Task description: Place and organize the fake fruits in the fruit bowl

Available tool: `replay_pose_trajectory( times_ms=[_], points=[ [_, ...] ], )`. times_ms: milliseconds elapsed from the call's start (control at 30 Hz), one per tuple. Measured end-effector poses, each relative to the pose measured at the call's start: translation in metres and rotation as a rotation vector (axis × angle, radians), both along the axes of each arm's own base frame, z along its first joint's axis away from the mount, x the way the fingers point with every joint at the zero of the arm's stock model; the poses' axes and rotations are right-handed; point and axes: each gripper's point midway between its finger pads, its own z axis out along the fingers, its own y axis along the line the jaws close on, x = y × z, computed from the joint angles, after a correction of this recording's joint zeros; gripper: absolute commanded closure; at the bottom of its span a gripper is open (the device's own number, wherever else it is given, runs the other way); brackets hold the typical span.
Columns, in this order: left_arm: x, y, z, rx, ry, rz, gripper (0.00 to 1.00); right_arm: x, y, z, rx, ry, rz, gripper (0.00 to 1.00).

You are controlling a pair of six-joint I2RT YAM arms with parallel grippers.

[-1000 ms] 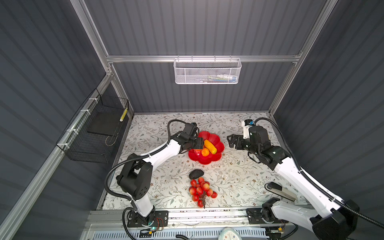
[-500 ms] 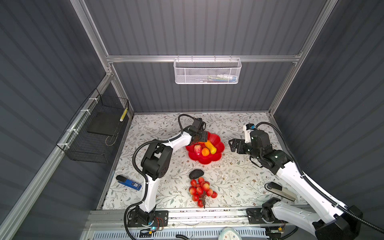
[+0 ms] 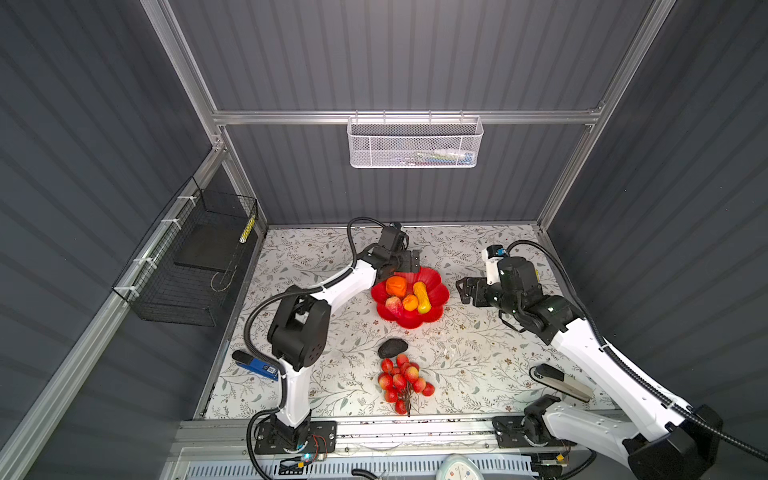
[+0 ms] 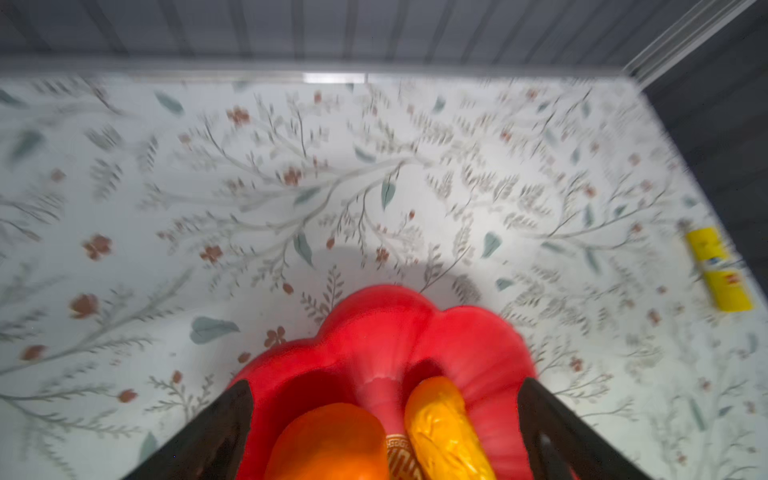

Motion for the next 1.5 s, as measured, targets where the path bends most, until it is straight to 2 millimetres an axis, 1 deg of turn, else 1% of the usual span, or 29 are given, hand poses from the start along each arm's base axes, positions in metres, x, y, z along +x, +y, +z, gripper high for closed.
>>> replay_pose_trajectory(
  times_ms=[67,100,133,167,200,233,267,300,333,367,467,533,567,667,767,1033,1167,1367,1433,1500],
  points=[
    [-0.009,0.019,0.047,-0.037,-0.107,0.04,0.0,-0.004,0.022,-0.001,-0.041,-0.002,0.083,0.11],
    [-0.016,0.032,0.066,-0.051,-0.153,0.063,0.0,-0.008,0.036,-0.004,-0.063,-0.001,0.131,0.12],
    [-0.025,0.049,0.084,-0.063,-0.198,0.094,0.0,-0.014,0.05,-0.008,-0.083,0.005,0.183,0.13],
    [-0.034,0.068,0.098,-0.071,-0.239,0.129,0.0,-0.021,0.064,-0.015,-0.105,0.015,0.238,0.14],
    [-0.043,0.085,0.106,-0.077,-0.266,0.161,0.0,-0.028,0.075,-0.022,-0.125,0.025,0.282,0.15],
    [-0.054,0.107,0.11,-0.075,-0.29,0.205,0.0,-0.037,0.088,-0.031,-0.148,0.04,0.336,0.16],
    [-0.067,0.128,0.109,-0.067,-0.305,0.247,0.0,-0.045,0.1,-0.039,-0.168,0.052,0.385,0.17],
    [-0.077,0.144,0.106,-0.062,-0.313,0.281,0.0,-0.053,0.109,-0.046,-0.187,0.062,0.428,0.17],
    [-0.09,0.166,0.096,-0.048,-0.31,0.328,0.0,-0.062,0.12,-0.055,-0.208,0.076,0.477,0.18],
    [-0.102,0.18,0.087,-0.037,-0.305,0.36,0.0,-0.071,0.13,-0.063,-0.228,0.089,0.524,0.19],
    [-0.134,0.211,0.054,0.017,-0.27,0.417,0.0,-0.094,0.152,-0.09,-0.289,0.133,0.639,0.2],
    [-0.146,0.225,0.04,0.055,-0.245,0.448,0.0,-0.104,0.16,-0.106,-0.323,0.158,0.691,0.22],
    [-0.151,0.231,0.036,0.066,-0.239,0.463,0.0,-0.107,0.163,-0.114,-0.341,0.171,0.713,0.22],
    [-0.162,0.241,0.031,0.068,-0.229,0.49,0.0,-0.11,0.17,-0.133,-0.391,0.202,0.75,0.25],
    [-0.167,0.245,0.03,0.055,-0.23,0.504,0.0,-0.106,0.179,-0.144,-0.418,0.215,0.768,0.27],
    [-0.168,0.245,0.027,0.05,-0.218,0.512,0.0,-0.093,0.201,-0.154,-0.442,0.21,0.788,0.32],
    [-0.17,0.247,0.026,0.058,-0.211,0.513,0.0,-0.091,0.205,-0.163,-0.458,0.22,0.8,0.32],
    [-0.173,0.25,0.03,0.056,-0.223,0.521,0.0,-0.092,0.206,-0.181,-0.485,0.257,0.812,0.28],
    [-0.174,0.251,0.03,0.058,-0.223,0.524,0.0,-0.091,0.206,-0.186,-0.492,0.268,0.812,0.3],
    [-0.175,0.251,0.029,0.062,-0.219,0.525,0.0,-0.091,0.208,-0.19,-0.498,0.276,0.813,0.35]
  ],
)
